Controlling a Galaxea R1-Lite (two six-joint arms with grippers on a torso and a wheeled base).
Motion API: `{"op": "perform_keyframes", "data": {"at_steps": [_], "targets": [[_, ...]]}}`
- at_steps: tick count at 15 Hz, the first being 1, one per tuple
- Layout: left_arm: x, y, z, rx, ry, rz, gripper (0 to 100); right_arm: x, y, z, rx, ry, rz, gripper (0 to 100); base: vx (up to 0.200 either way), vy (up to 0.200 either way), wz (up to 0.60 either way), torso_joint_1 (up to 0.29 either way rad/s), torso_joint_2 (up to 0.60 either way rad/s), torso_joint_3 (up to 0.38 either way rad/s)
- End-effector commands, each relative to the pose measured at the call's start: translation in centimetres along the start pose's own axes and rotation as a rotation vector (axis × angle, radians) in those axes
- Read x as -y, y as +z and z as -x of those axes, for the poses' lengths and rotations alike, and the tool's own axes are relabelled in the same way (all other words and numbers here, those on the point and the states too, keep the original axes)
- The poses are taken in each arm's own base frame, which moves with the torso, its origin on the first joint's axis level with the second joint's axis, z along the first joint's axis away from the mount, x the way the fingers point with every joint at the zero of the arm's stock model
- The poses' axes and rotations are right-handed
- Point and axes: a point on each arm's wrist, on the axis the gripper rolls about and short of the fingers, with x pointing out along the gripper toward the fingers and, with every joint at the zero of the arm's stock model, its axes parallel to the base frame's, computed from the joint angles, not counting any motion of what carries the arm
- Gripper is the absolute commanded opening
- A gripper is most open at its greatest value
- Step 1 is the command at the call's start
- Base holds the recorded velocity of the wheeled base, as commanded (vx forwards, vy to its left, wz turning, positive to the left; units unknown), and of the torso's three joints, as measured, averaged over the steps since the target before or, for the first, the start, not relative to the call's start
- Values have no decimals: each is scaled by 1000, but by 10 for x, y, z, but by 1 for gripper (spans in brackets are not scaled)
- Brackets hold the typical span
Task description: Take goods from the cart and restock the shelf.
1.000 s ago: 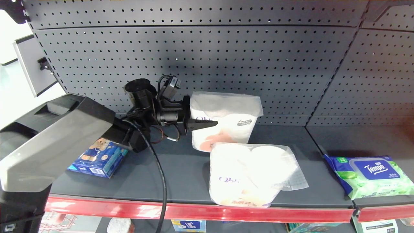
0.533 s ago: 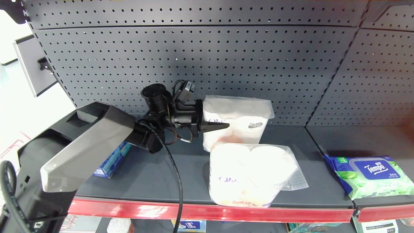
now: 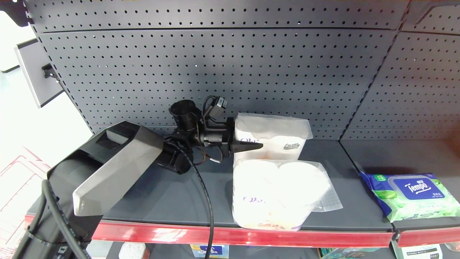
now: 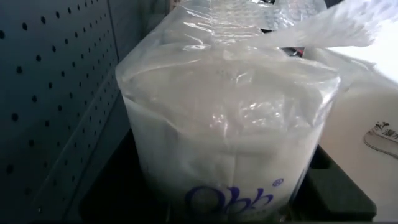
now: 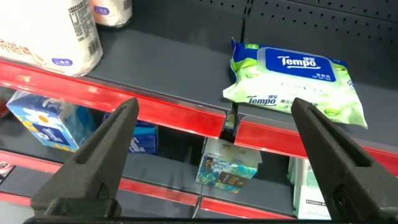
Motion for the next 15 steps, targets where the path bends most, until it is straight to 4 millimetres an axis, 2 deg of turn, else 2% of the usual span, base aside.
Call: {"op": "perform_keyframes", "data": {"at_steps": [1,8,9,15], "targets": [[-1,-1,0,0,0,0,0,0,0,0,-3,1,1,100,0,0,0,0,0,0],[0,-6,0,3,-13,-12,0,0,0,0,-3,0,0,100,0,0,0,0,0,0],[0,-7,0,1,-19,-2,100,0,0,0,-3,0,0,100,0,0,0,0,0,0],[1,7,7,31,-10,3,100,0,0,0,-3,0,0,100,0,0,0,0,0,0]]}}
